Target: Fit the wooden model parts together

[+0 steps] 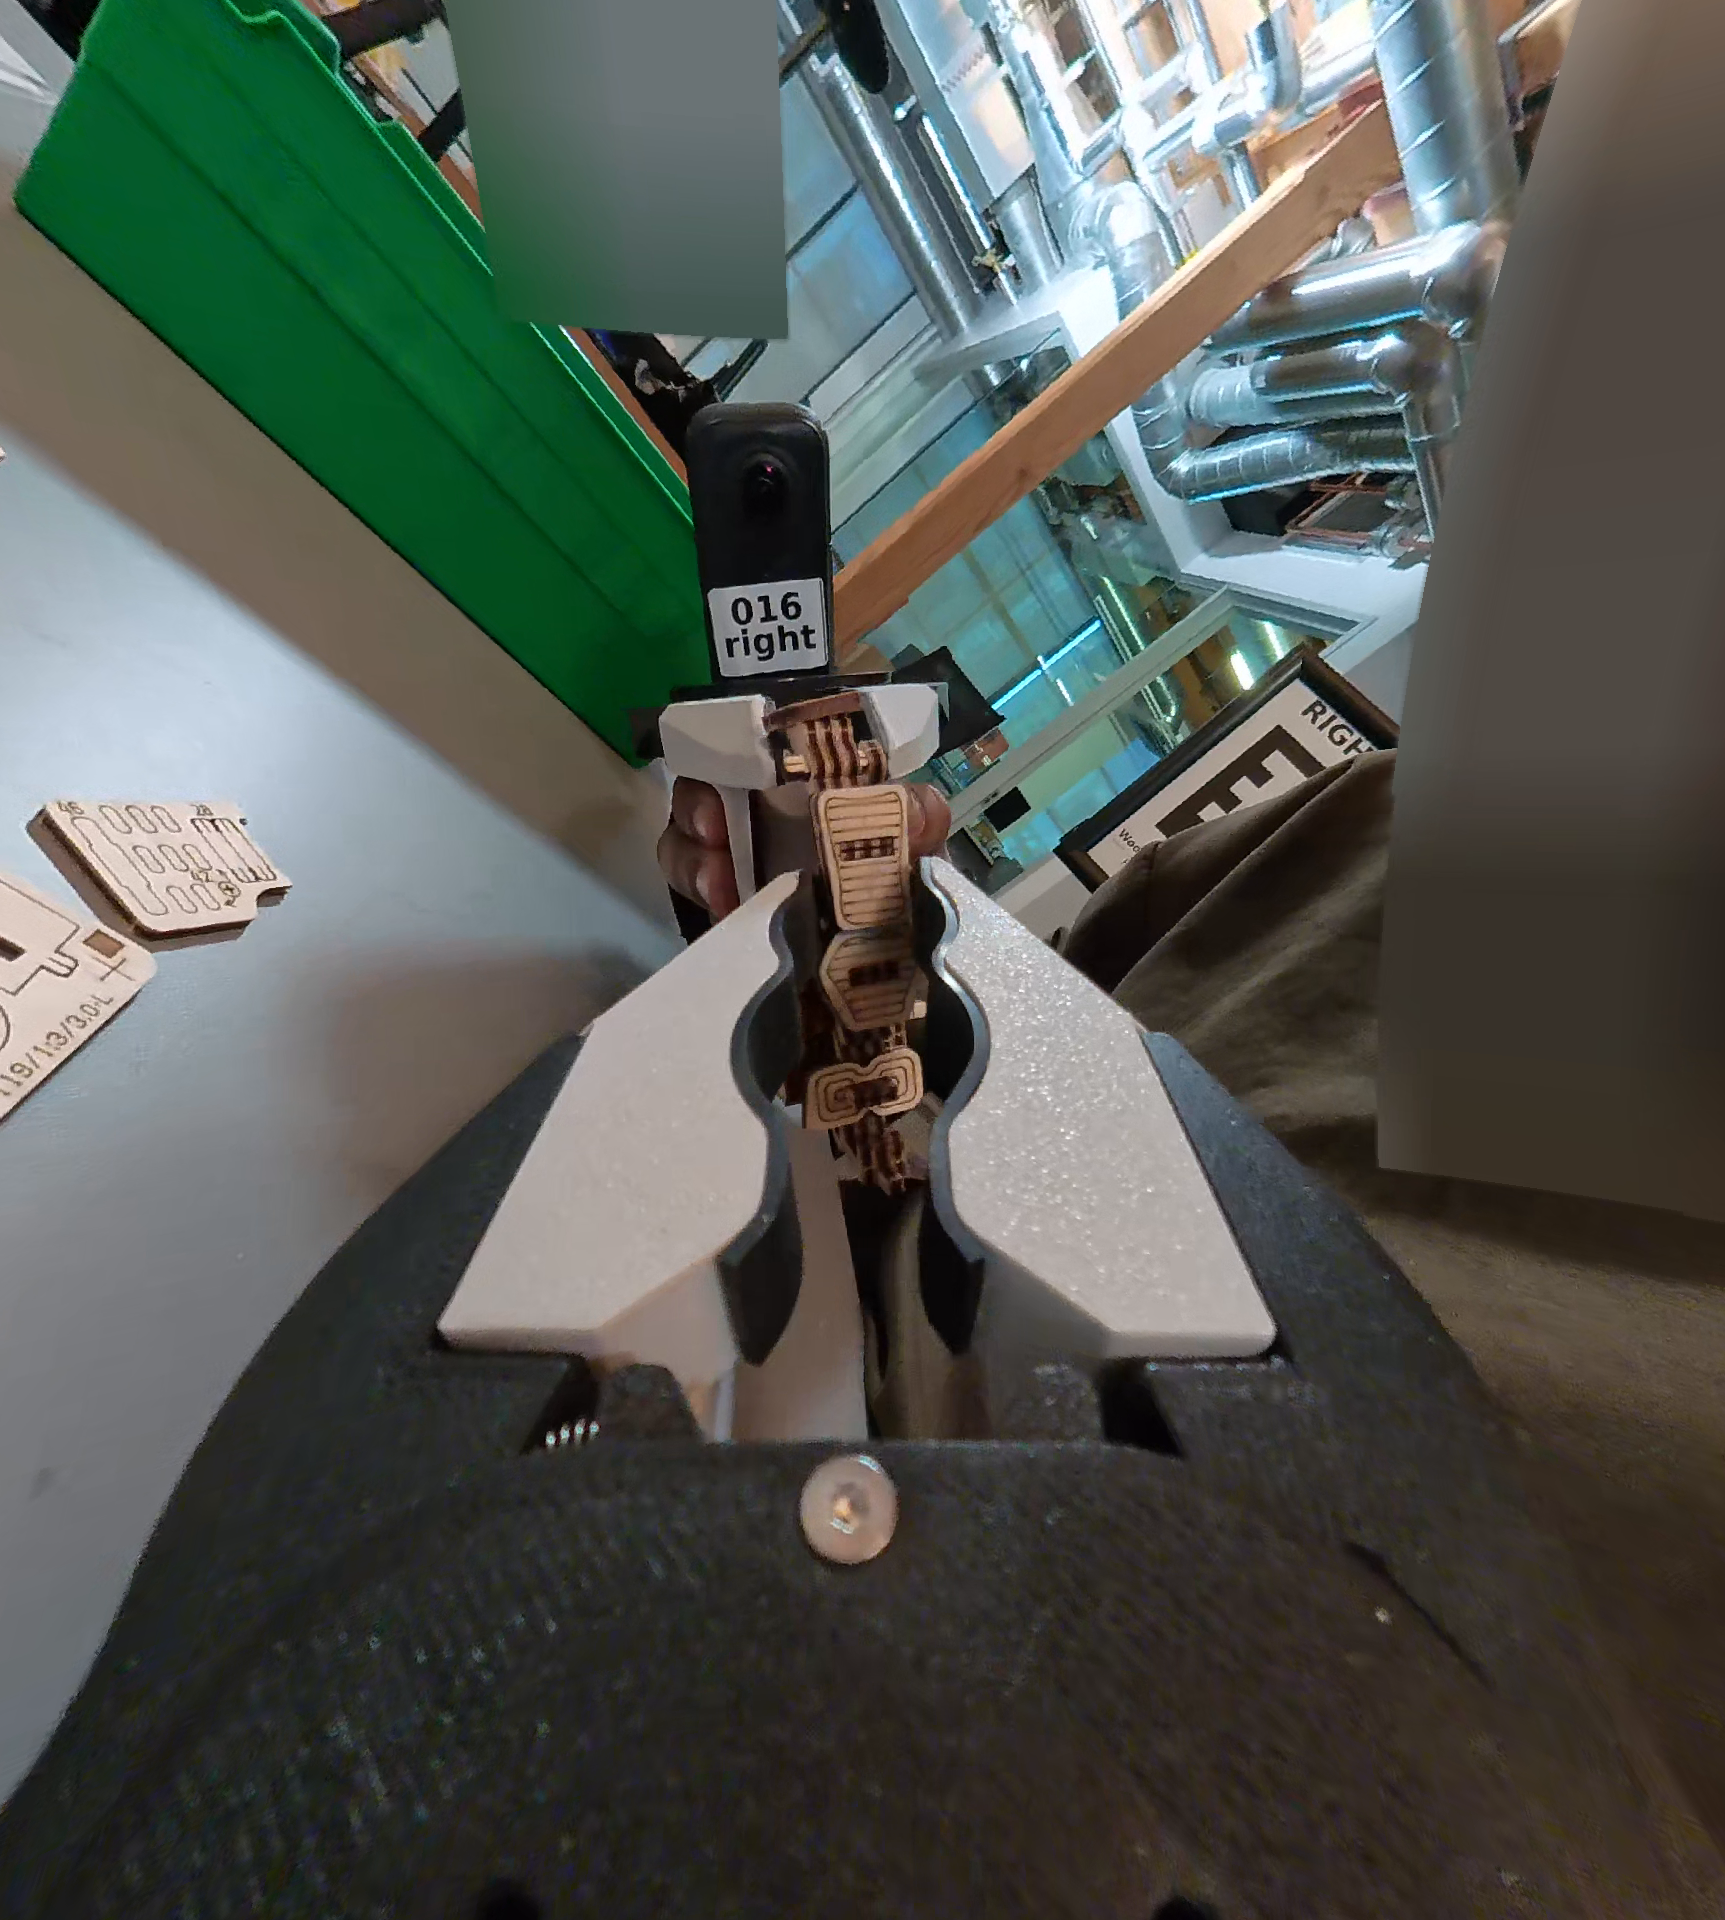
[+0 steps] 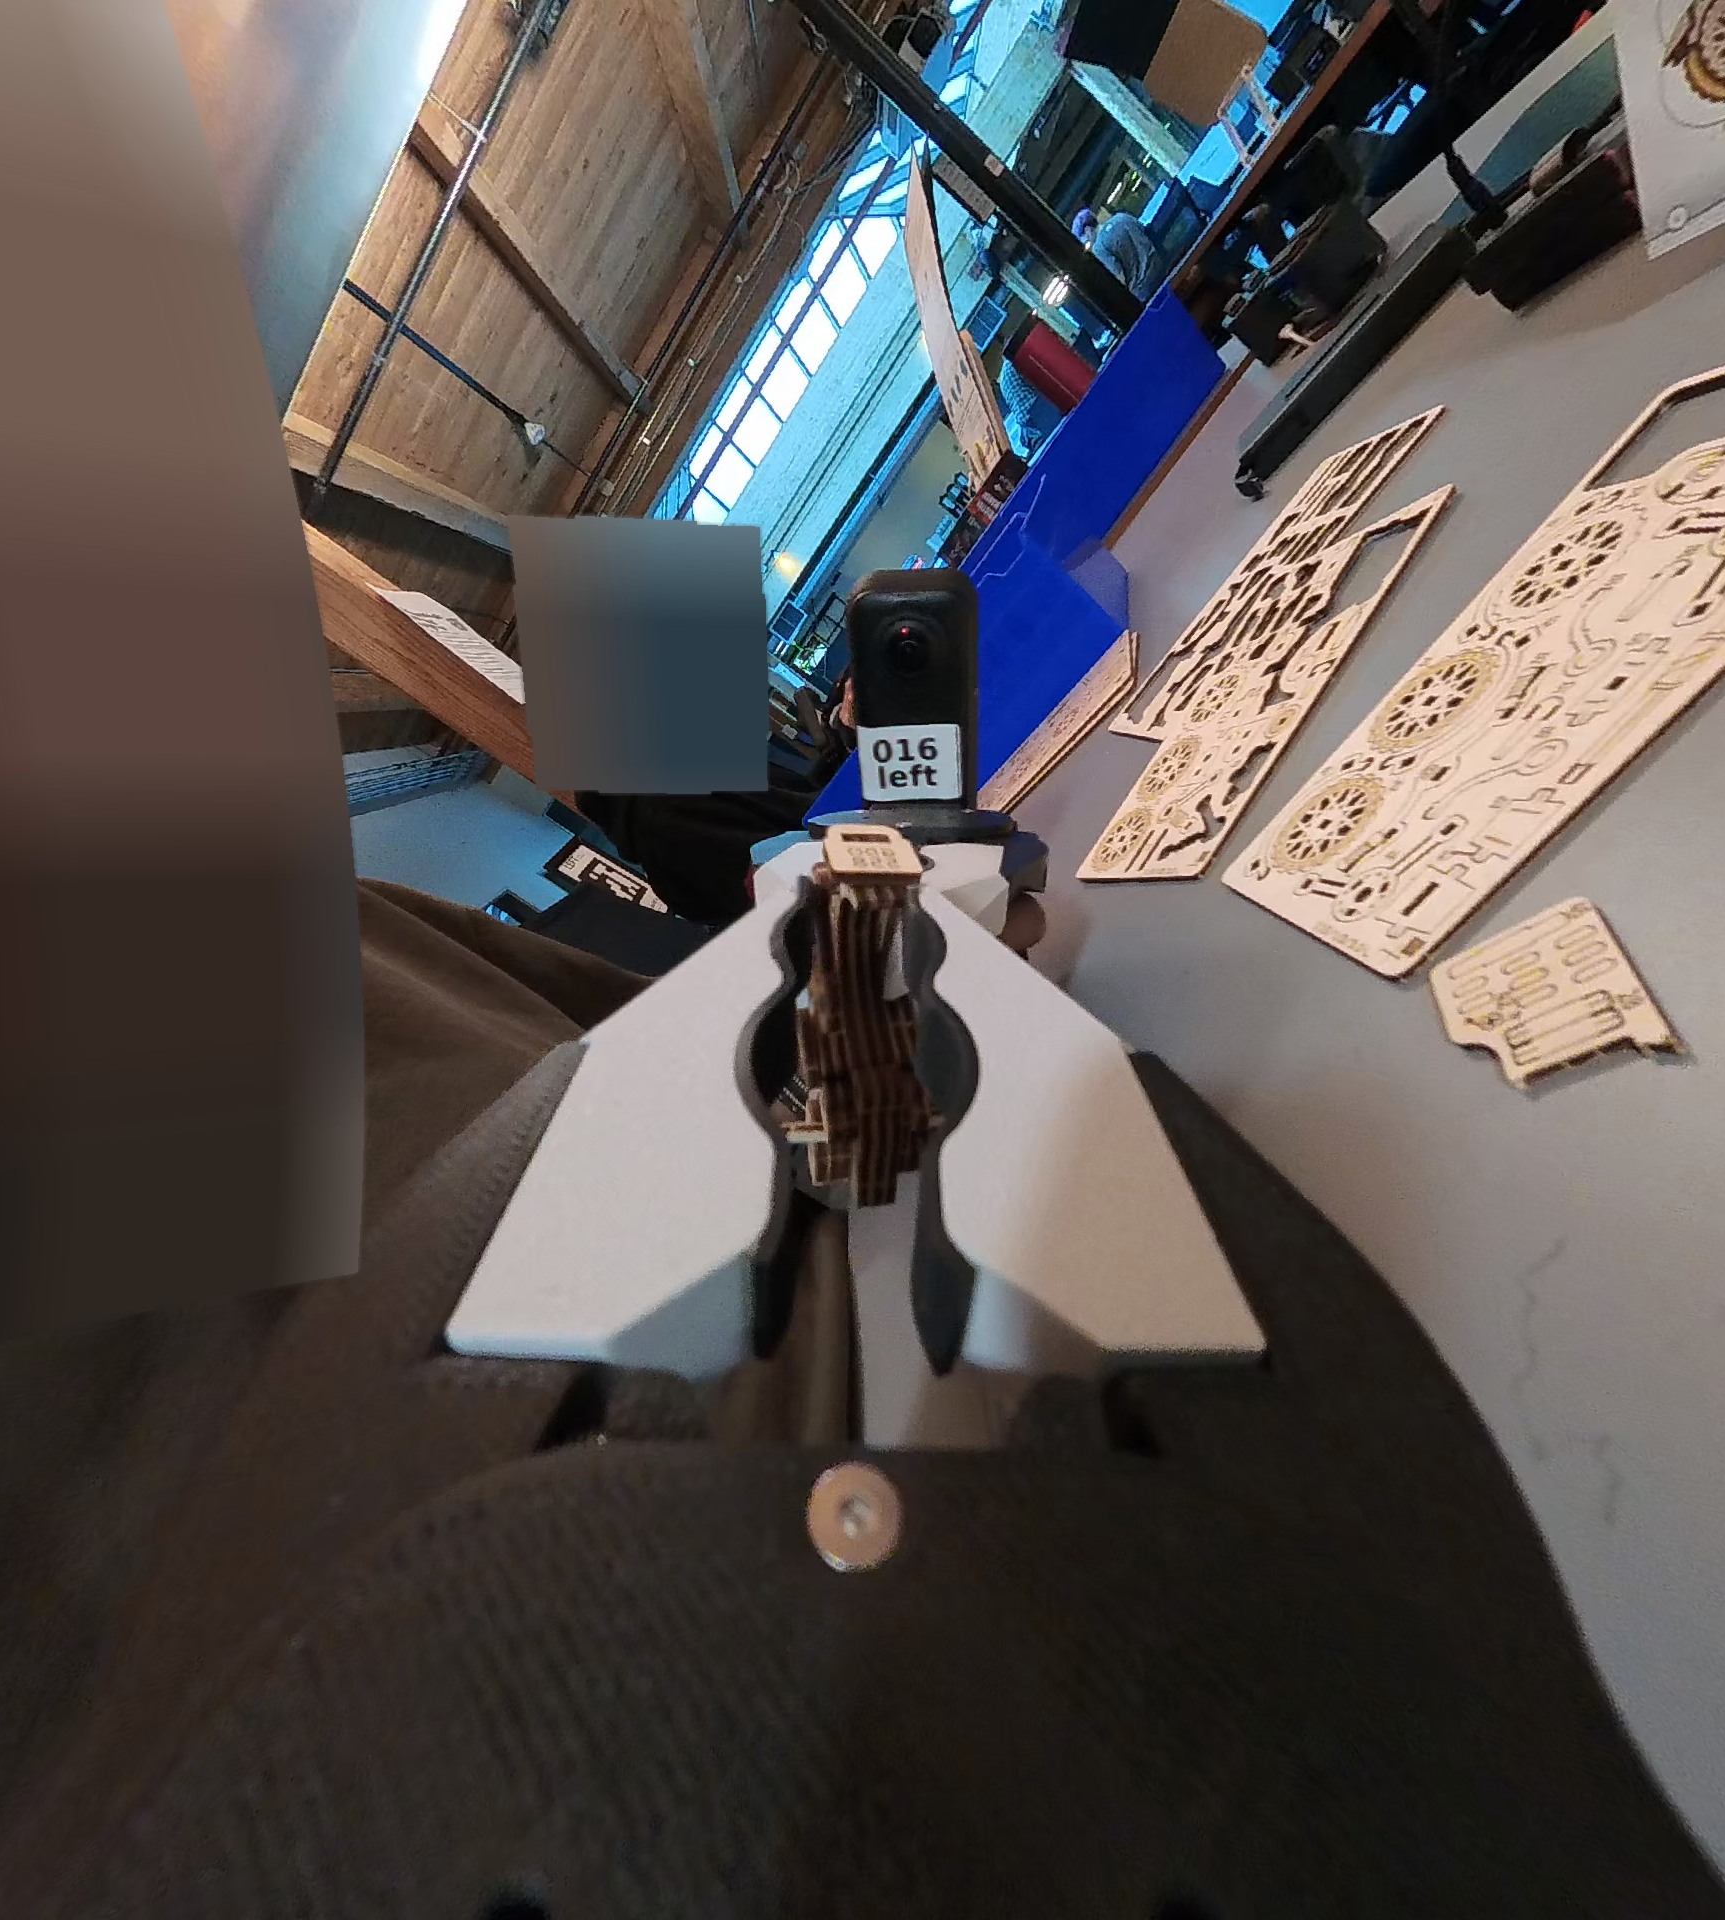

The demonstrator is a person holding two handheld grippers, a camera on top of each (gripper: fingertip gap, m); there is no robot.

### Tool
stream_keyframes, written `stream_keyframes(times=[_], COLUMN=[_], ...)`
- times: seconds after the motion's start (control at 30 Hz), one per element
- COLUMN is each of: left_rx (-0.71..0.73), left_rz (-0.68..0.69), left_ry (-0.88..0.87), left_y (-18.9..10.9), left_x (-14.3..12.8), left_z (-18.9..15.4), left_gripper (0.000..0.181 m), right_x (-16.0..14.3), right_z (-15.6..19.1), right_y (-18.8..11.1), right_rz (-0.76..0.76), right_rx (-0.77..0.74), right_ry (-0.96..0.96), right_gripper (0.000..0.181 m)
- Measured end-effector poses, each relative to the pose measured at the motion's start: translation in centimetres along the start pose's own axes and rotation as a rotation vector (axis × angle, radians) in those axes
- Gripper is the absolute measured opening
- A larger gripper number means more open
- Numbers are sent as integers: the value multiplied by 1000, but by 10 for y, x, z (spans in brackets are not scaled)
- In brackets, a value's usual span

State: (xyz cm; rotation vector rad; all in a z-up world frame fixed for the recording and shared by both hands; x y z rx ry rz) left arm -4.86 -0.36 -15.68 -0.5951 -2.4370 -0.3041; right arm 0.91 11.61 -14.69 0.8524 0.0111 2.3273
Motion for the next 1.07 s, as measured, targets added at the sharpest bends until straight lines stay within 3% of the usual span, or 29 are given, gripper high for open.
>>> stream_keyframes(times=[0.03,1.07], left_rx=[4,152], left_rz=[2,64], left_ry=[3,71], left_y=[0,3], left_x=[0,-2], left_z=[0,3], left_gripper=[17,16], right_x=[0,-2], right_z=[0,-10], right_y=[0,-5], right_rz=[3,19], right_rx=[-1,-53], right_ry=[-1,17], right_gripper=[14,14])
Point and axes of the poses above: each gripper's, where its closed fingertips meet, y out along the fingers, x out of its top, z = x × y across the jaws, the point moved 7 cm from there along -y, back along the fingers, and after that the axes turned 5 degrees about x, right-handed, at the moved point
